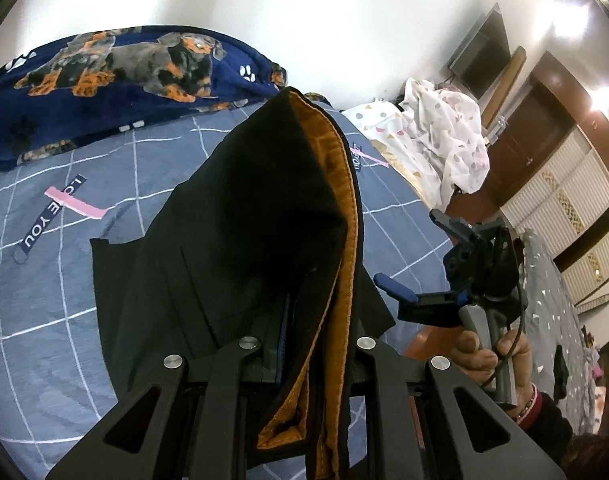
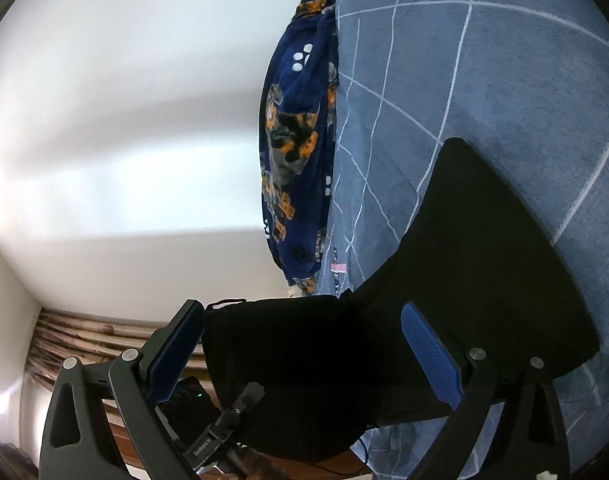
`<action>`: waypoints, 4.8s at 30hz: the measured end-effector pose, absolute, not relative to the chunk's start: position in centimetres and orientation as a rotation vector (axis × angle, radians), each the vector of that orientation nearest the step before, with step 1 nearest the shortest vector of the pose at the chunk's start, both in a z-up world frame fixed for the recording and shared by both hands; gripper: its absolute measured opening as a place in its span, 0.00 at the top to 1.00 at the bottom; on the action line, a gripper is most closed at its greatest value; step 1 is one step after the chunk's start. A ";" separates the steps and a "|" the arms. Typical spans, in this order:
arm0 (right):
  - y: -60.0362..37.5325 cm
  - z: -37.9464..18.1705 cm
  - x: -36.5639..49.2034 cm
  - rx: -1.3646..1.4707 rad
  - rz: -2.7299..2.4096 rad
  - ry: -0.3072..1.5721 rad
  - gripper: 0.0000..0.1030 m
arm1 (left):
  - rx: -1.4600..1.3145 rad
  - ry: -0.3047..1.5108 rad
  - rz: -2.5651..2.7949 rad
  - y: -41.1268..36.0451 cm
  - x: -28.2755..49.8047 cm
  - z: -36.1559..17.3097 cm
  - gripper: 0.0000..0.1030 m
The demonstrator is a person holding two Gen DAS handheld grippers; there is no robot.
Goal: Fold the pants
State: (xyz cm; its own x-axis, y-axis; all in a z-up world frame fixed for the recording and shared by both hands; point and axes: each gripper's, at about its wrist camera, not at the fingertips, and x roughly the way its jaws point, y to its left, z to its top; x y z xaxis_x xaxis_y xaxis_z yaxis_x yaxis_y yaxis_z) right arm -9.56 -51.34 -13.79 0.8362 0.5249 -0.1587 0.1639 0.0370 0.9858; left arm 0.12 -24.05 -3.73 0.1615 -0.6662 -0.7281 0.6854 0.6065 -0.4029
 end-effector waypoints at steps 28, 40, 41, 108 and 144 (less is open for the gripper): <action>-50.3 -14.4 -8.8 1.588 0.357 0.589 0.03 | 0.062 1.080 -1.041 -31.3 -0.9 -5.4 0.84; -50.4 -14.8 -8.5 1.601 0.364 0.595 0.03 | 0.083 1.099 -1.040 -33.3 -1.2 -6.5 0.84; -50.5 -14.9 -8.5 1.602 0.364 0.594 0.03 | 0.085 1.100 -1.040 -33.5 -1.3 -6.6 0.84; -49.8 -14.5 -6.7 1.185 0.217 0.779 0.82 | -0.069 1.131 -0.734 -16.4 3.5 -11.6 0.47; -54.2 -16.4 -14.9 1.339 0.186 0.816 0.62 | -0.055 1.210 -0.773 -17.4 1.5 -14.2 0.38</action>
State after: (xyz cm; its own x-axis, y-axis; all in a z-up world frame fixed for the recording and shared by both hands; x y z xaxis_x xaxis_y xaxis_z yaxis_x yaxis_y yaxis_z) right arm -14.89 -54.15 -16.36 0.7171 0.5593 -0.4160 0.3241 0.2608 0.9094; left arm 1.47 -17.43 -14.15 0.1347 -0.5616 -0.8164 0.5054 0.7476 -0.4309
